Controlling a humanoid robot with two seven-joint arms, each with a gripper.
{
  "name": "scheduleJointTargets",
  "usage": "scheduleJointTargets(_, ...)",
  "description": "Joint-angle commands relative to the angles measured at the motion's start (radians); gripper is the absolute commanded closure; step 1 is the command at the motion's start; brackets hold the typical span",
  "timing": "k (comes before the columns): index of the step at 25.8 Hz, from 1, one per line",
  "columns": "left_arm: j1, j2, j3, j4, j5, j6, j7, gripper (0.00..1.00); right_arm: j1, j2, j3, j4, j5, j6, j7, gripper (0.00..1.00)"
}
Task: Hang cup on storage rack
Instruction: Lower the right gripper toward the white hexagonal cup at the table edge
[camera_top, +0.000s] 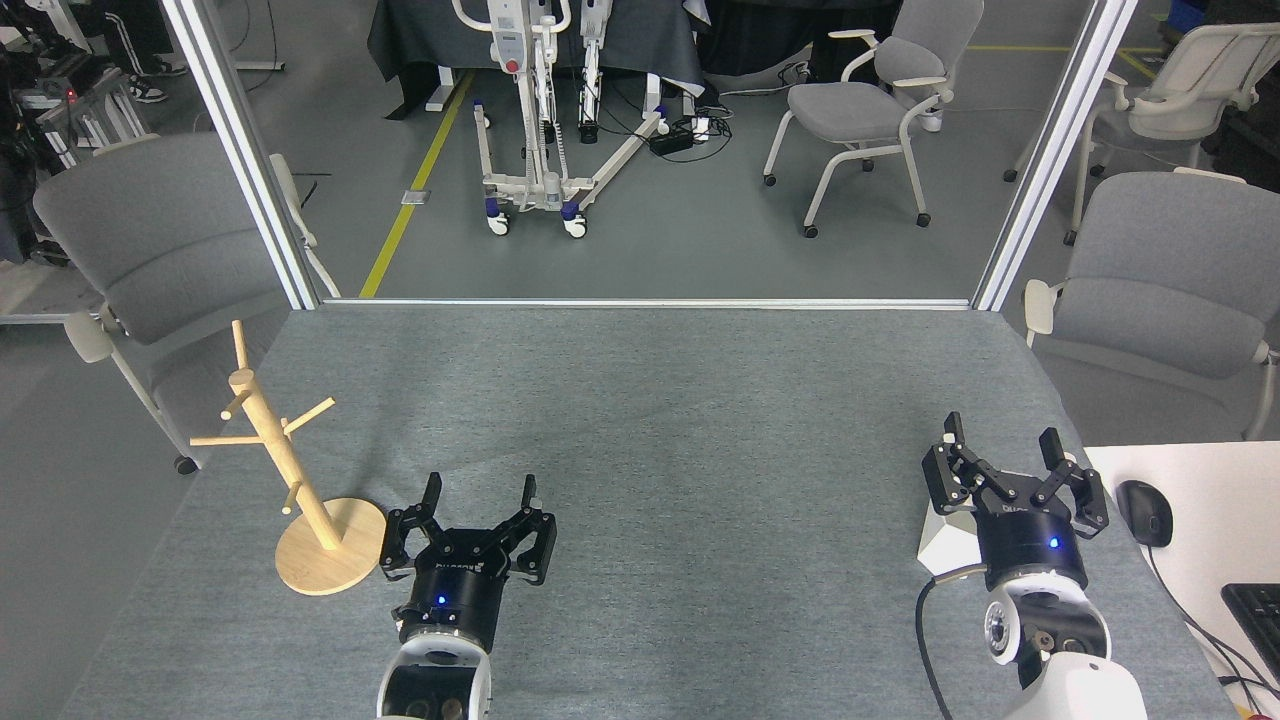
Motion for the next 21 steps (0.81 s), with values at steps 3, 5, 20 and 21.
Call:
scheduleJointTargets(3, -0.025, -0.003, -0.004, 0.035, -0.004, 0.03, 0.02, 0.01, 0.0, -0.002, 0.0, 0.0, 0.0, 0.0, 0.0, 0.0)
scheduleJointTargets(5, -0.022, -0.003, -0.004, 0.027, -0.004, 0.025, 0.005, 0.01, 0.0, -0.002, 0.0, 0.0, 0.0, 0.0, 0.0, 0.0)
scheduleJointTargets(20, -0.018, -0.003, -0.007, 0.006, 0.007, 0.022, -0.055, 0.01, 0.071, -0.009, 0.002, 0.021, 0.002, -0.006, -0.002, 0.0)
scheduleJointTargets(21, -0.016, -0.003, -0.007, 0.004, 0.007, 0.022, -0.055, 0.01, 0.075, -0.011, 0.002, 0.028, 0.003, -0.009, -0.002, 0.0)
